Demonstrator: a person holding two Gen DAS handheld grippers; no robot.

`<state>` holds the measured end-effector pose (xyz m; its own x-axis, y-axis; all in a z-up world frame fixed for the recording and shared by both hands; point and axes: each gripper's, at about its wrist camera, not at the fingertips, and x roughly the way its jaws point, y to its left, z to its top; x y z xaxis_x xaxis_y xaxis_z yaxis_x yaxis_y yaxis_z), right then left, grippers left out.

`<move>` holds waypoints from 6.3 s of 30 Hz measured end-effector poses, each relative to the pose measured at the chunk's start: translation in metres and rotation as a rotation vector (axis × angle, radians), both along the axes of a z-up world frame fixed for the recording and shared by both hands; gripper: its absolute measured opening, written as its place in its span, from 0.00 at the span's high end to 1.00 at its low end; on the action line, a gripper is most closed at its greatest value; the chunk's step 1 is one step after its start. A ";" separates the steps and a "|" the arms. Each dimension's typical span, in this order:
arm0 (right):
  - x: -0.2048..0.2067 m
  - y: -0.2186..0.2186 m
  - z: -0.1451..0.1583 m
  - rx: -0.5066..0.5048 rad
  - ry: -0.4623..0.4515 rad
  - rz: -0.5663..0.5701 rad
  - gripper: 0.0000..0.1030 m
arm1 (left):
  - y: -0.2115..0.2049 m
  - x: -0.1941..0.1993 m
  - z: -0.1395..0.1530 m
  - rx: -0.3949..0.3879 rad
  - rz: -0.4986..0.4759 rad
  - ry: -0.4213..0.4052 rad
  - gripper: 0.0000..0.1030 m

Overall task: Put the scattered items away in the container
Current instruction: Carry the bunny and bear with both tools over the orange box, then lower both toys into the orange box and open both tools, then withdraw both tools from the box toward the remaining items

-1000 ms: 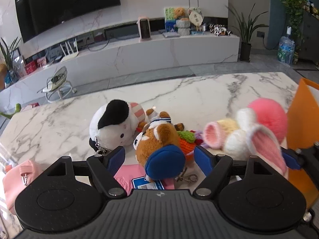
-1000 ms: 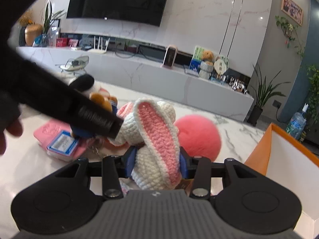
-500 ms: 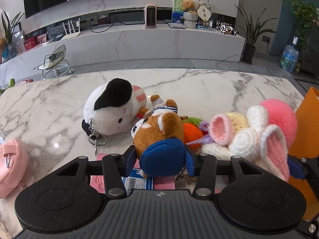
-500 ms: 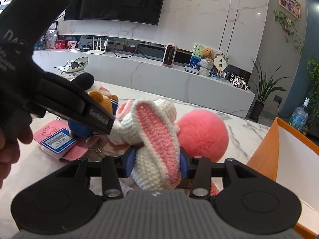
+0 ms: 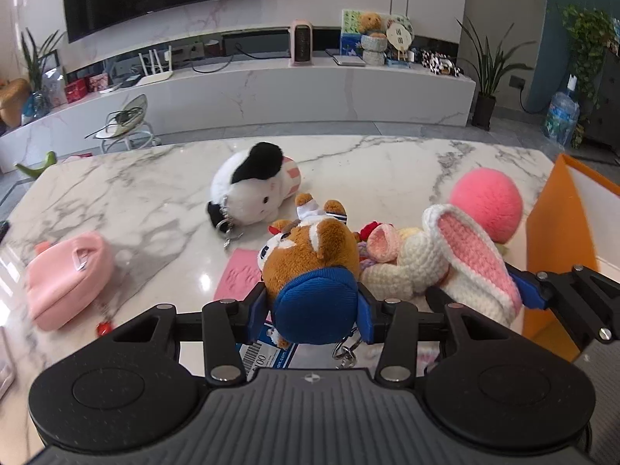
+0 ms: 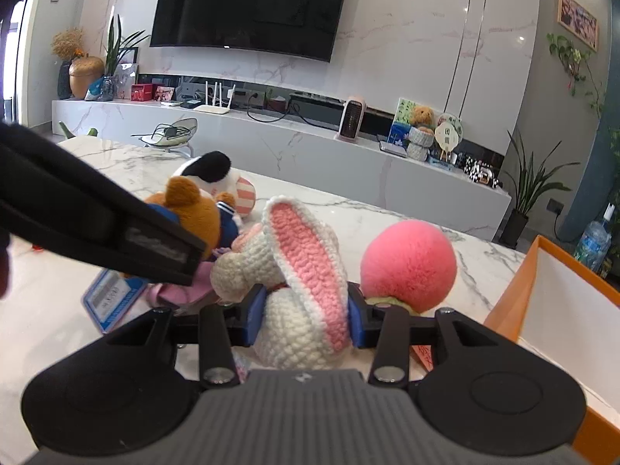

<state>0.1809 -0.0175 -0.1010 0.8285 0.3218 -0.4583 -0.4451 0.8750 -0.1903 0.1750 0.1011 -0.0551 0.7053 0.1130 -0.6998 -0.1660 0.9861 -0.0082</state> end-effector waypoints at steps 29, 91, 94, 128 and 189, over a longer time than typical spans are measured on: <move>-0.093 -0.101 0.093 0.173 -0.264 -0.227 0.58 | -0.117 -0.075 0.101 0.038 -0.244 -0.266 0.49; 0.082 -0.240 0.014 0.568 0.380 -0.641 0.28 | -0.241 0.062 -0.032 0.214 -0.602 0.033 0.23; 0.077 -0.244 0.015 0.610 0.368 -0.631 0.23 | -0.239 0.058 -0.027 0.203 -0.587 0.024 0.22; -0.027 -0.205 0.085 0.412 0.196 -0.710 0.05 | -0.185 -0.022 0.032 0.042 -0.370 -0.073 0.22; -0.078 0.012 0.034 0.199 0.095 -0.382 0.01 | 0.035 -0.084 -0.024 -0.063 -0.021 -0.108 0.15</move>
<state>0.1027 -0.0053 -0.0665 0.8623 0.0906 -0.4983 -0.0903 0.9956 0.0248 0.0910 0.1364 -0.0795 0.7784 0.0555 -0.6253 -0.1400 0.9863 -0.0867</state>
